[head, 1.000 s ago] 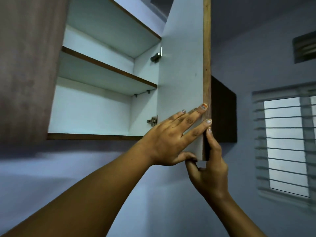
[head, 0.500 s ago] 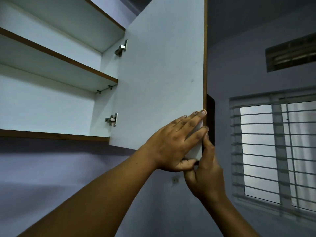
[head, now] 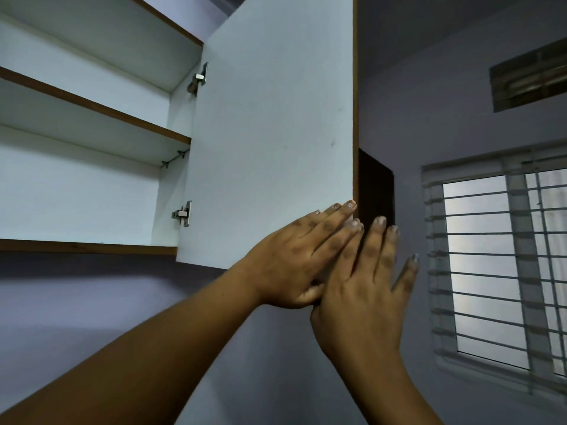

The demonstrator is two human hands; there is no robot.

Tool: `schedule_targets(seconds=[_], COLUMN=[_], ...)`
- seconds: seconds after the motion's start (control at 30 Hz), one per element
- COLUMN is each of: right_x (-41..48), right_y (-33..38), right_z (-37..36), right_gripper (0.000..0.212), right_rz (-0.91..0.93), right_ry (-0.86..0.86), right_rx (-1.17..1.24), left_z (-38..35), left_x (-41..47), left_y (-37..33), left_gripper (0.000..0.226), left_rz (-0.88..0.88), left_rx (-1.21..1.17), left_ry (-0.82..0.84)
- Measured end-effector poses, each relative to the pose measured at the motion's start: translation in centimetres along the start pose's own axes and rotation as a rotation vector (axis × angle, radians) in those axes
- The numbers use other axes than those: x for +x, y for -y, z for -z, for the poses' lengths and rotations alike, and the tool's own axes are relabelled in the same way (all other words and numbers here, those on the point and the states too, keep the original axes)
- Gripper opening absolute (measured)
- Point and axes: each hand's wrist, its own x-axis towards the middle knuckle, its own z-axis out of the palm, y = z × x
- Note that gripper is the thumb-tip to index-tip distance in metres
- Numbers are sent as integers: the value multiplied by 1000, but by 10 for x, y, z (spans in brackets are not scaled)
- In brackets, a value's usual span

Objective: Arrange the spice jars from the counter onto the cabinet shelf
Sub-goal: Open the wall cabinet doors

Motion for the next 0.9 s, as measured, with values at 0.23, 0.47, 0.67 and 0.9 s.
schedule_targets(seconds=[0.23,0.47,0.67,0.9], right_x=[-6,-10,-22,-27], right_y=[60,160,260,385], right_z=[-5,-34,-50,-47], right_gripper=[75,93,101,99], right_rz=[64,198,285,356], right_ry=[-10,138,275,442], right_rx=[128,345,519,880], left_z=[28,76,132,198], left_x=[-51,-133,-216,-297], left_y=[29,81,130,193], left_gripper=[73,70,83,89], left_rz=[117,227,355,487], left_rx=[115,392,581,790], left_ry=[199,463,709,938])
